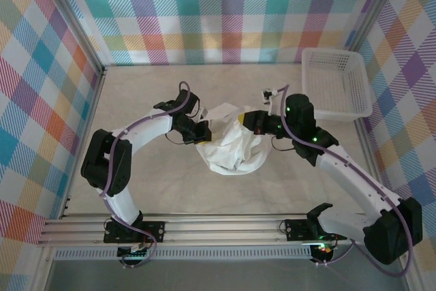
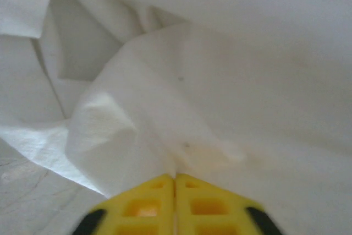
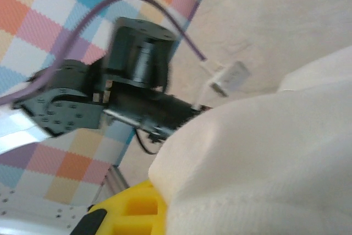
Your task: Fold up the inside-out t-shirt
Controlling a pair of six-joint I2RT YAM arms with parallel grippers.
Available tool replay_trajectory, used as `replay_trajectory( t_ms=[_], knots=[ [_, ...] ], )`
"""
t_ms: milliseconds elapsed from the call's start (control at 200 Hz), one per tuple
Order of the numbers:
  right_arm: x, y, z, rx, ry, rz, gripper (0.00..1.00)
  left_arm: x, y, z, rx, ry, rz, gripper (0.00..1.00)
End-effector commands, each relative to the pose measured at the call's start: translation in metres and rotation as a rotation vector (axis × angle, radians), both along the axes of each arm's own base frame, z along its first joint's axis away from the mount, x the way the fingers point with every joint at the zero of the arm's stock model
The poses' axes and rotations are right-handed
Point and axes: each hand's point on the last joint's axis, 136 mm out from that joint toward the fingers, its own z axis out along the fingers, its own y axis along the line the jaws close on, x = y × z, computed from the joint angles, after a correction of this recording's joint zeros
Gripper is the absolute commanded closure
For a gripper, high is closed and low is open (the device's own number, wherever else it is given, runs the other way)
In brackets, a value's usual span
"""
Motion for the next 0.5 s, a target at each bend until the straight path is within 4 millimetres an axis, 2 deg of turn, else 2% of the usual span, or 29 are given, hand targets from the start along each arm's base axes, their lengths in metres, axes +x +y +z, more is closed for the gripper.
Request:
replay_trajectory(
  t_ms=[0,35,60,125,160,200,235,290,355,380,435,495],
  knots=[
    [-0.012,-0.019,-0.059,-0.1,0.108,-0.058,0.95,0.025,-0.009,0.084,-0.19,-0.143,0.064,1.0],
    [-0.021,-0.024,-0.078,-0.124,0.147,-0.057,0.91,0.031,-0.008,0.104,-0.239,-0.178,0.091,1.0],
    [-0.031,-0.03,-0.102,-0.158,0.196,-0.06,0.89,0.035,-0.007,0.117,-0.273,-0.201,0.103,1.0],
    [-0.053,-0.045,-0.145,-0.232,0.288,-0.066,0.83,0.041,-0.008,0.144,-0.319,-0.257,0.11,1.0],
    [-0.064,-0.051,-0.162,-0.26,0.331,-0.063,0.82,0.042,-0.008,0.152,-0.322,-0.277,0.103,1.0],
    [-0.073,-0.055,-0.17,-0.278,0.358,-0.053,0.81,0.041,-0.009,0.155,-0.316,-0.289,0.092,1.0],
    [-0.079,-0.057,-0.172,-0.283,0.365,-0.045,0.78,0.04,-0.008,0.154,-0.297,-0.294,0.083,1.0],
    [-0.081,-0.061,-0.168,-0.298,0.35,-0.054,0.73,0.036,-0.005,0.139,-0.23,-0.27,0.08,1.0],
    [-0.077,-0.076,-0.165,-0.352,0.328,-0.126,0.51,0.026,-0.002,0.122,-0.169,-0.251,0.059,1.0],
    [-0.075,-0.081,-0.163,-0.374,0.319,-0.147,0.46,0.022,-0.001,0.116,-0.154,-0.245,0.056,1.0],
    [-0.068,-0.087,-0.149,-0.412,0.259,-0.176,0.38,0.014,0.0,0.106,-0.134,-0.237,0.05,1.0],
    [-0.058,-0.082,-0.127,-0.401,0.166,-0.158,0.36,0.005,-0.001,0.099,-0.139,-0.214,0.048,1.0]
  ],
)
